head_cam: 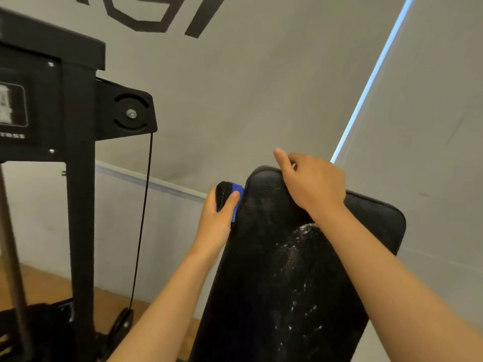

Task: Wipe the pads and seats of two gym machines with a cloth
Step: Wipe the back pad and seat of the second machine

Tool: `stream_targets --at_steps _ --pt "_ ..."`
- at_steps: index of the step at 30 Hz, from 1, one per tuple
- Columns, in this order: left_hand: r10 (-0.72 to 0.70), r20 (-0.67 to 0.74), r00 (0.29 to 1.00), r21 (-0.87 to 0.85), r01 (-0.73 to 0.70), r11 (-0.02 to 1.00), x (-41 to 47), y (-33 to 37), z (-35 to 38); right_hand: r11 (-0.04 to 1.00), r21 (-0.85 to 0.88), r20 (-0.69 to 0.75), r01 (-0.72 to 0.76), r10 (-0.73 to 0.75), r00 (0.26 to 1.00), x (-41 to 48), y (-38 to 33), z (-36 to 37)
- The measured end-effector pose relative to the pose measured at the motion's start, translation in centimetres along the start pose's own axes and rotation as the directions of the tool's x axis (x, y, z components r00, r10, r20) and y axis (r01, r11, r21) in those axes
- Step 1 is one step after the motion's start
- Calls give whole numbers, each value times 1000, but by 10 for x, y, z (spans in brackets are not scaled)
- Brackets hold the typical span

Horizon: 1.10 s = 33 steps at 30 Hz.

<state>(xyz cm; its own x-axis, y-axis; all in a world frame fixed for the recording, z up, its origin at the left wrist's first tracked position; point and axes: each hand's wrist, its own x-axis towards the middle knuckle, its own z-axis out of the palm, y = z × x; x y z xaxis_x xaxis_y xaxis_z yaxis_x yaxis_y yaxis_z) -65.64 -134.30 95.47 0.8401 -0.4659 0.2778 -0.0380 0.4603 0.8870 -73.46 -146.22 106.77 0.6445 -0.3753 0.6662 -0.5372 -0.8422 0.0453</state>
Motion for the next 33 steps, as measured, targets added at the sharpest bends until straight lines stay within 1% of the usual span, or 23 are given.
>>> stream_targets --at_steps 3,5,6,9,11,12,15,18,21,27,29,33 --pt "-97 -14 995 22 97 995 -24 -28 -14 999 -49 -16 15 -16 1000 -6 -1 1" --pt "-153 -11 988 3 154 988 -31 -39 -23 998 -64 -10 26 -27 1000 -8 -4 0" --pt "-174 0 985 -7 174 985 -31 -42 -26 997 -68 -31 37 -39 999 -8 -5 -1" --pt "-178 39 983 -21 179 984 -23 -42 -28 992 -4 -228 128 -126 966 -28 -19 -3" --pt "-145 56 988 -72 149 986 -18 -38 -26 982 81 -294 171 -140 945 -59 -40 4" --pt "-121 71 990 -107 128 986 -16 -36 -24 979 99 -297 181 -144 944 -75 -51 11" --pt "-76 114 991 -175 95 980 -13 -32 -23 982 37 -285 187 -169 944 -108 -70 43" --pt "-78 107 991 -143 93 985 -15 -38 -27 990 -49 -261 131 -139 955 -114 -74 66" --pt "-95 87 992 -97 103 990 -25 -51 -32 984 -107 -263 143 -166 950 -115 -70 77" --pt "-170 41 985 -101 173 980 -57 -78 -50 982 -84 -330 172 -190 925 -113 -68 85" --pt "-185 37 982 -108 188 976 -60 -81 -52 981 -88 -331 175 -195 923 -114 -67 87" --pt "-159 68 985 -111 166 980 -55 -72 -51 982 -65 -305 178 -189 933 -115 -69 84"
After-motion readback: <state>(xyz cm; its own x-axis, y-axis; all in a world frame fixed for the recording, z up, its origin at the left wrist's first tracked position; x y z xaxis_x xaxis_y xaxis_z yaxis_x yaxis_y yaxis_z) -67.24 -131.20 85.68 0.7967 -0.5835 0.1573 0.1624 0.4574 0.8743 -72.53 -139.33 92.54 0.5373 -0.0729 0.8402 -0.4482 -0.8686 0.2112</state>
